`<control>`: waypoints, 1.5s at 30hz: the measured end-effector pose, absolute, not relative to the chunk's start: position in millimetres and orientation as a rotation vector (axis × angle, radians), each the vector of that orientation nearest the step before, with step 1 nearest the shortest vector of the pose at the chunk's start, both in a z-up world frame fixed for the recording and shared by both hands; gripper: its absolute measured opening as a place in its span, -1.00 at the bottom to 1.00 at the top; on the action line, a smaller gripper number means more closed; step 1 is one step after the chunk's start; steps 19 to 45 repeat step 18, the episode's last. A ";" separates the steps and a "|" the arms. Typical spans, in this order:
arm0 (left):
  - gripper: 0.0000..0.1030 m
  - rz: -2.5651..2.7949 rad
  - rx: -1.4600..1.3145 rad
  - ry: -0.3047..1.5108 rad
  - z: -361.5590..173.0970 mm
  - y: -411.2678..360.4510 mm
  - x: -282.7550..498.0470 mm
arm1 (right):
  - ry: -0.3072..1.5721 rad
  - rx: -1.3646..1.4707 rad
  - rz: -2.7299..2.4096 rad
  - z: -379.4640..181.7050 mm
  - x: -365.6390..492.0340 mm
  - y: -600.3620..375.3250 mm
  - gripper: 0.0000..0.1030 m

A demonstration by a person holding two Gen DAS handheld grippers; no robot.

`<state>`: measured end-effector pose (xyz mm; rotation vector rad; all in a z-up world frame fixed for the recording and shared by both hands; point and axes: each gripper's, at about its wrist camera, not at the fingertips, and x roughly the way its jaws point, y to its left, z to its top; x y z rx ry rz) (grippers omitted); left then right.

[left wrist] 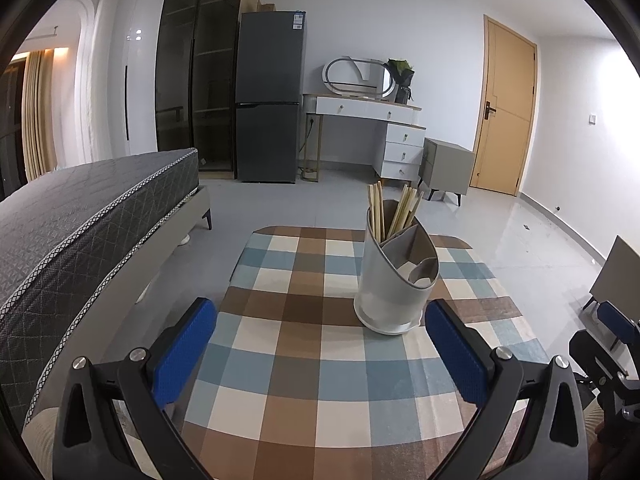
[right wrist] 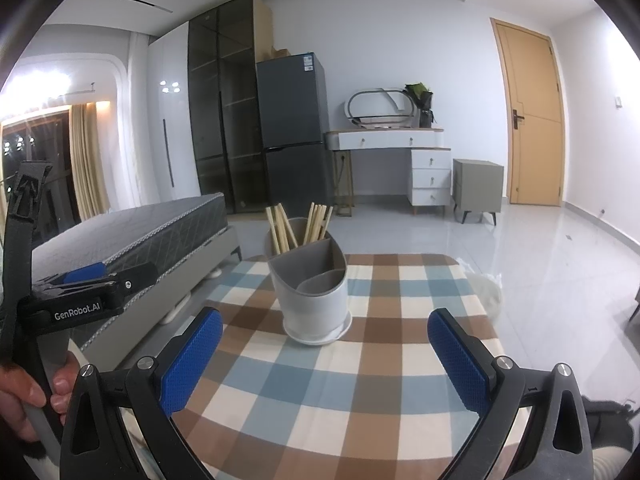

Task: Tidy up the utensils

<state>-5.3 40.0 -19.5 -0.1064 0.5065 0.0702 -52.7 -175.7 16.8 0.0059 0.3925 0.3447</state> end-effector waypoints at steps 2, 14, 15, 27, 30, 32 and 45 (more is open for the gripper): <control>0.97 0.069 -0.104 0.507 -19.7 38.9 -5.5 | 0.394 0.005 0.345 16.8 -52.7 -175.3 1.00; 0.97 0.065 -0.111 0.522 -19.6 40.3 -5.9 | 0.395 0.001 0.348 17.2 -53.4 -175.4 1.00; 0.97 0.064 -0.110 0.520 -19.2 39.9 -6.4 | 0.396 0.001 0.348 17.1 -53.4 -175.5 1.00; 0.97 0.073 -0.097 0.510 -18.7 37.9 -6.2 | 0.398 0.001 0.353 16.4 -52.2 -173.7 1.00; 0.97 0.073 -0.097 0.510 -18.7 37.9 -6.2 | 0.398 0.001 0.353 16.4 -52.2 -173.7 1.00; 0.97 0.073 -0.097 0.510 -18.7 37.9 -6.2 | 0.398 0.001 0.353 16.4 -52.2 -173.7 1.00; 0.97 0.073 -0.097 0.510 -18.7 37.9 -6.2 | 0.398 0.001 0.353 16.4 -52.2 -173.7 1.00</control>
